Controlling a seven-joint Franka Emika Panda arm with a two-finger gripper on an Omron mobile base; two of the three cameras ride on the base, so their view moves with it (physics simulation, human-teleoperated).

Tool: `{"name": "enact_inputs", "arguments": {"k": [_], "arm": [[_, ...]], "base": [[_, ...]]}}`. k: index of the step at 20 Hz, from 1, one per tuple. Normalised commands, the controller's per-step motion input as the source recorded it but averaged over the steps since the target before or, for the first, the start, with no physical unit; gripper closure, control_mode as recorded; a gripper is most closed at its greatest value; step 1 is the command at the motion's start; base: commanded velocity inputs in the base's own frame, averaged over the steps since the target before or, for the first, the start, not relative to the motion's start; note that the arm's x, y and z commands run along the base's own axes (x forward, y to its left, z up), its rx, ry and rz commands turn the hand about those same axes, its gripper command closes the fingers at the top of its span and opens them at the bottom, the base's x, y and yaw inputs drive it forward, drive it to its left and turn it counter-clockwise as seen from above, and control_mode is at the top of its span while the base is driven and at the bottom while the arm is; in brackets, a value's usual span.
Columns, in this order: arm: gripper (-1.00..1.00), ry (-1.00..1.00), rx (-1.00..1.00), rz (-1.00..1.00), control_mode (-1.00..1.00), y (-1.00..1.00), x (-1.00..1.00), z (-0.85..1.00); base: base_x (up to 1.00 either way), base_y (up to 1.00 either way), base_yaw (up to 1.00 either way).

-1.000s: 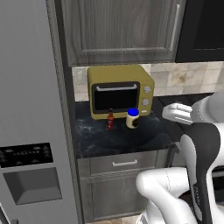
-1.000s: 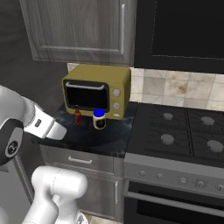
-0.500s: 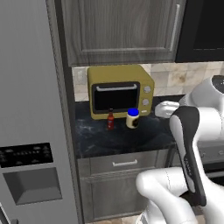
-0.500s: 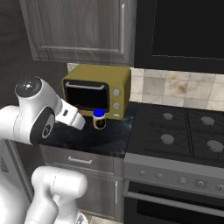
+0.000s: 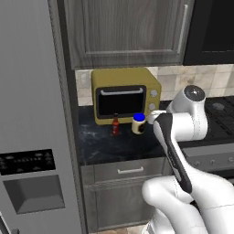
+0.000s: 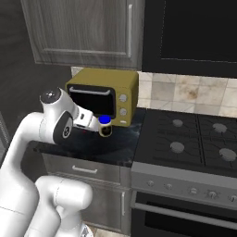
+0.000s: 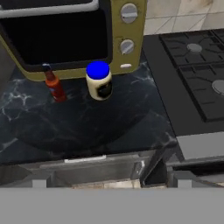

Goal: Place the mayonnaise and condiment bottle from the counter to the top shelf of the fridge. If the existing items in the fridge are on the top shelf, move them to other shelves.

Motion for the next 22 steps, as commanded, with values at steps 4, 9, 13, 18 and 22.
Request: {"name": "enact_inputs", "arguments": {"k": [4,9,13,18,22], "arm": [[-1.00,0.00,0.00,0.00,-1.00,0.00,0.86,-0.26],[-1.00,0.00,0.00,0.00,-1.00,0.00,0.66,-0.12],[-1.00,0.00,0.00,0.00,-1.00,0.00,0.52,-0.15],[-1.00,0.05,0.00,0.00,-1.00,0.00,0.32,-0.36],[-1.00,0.03,0.00,0.00,-1.00,0.00,0.37,-0.34]], "base": [[0.00,0.00,0.00],[0.00,0.00,0.00],[0.00,0.00,0.00],[0.00,0.00,0.00],[0.00,0.00,0.00]]}}
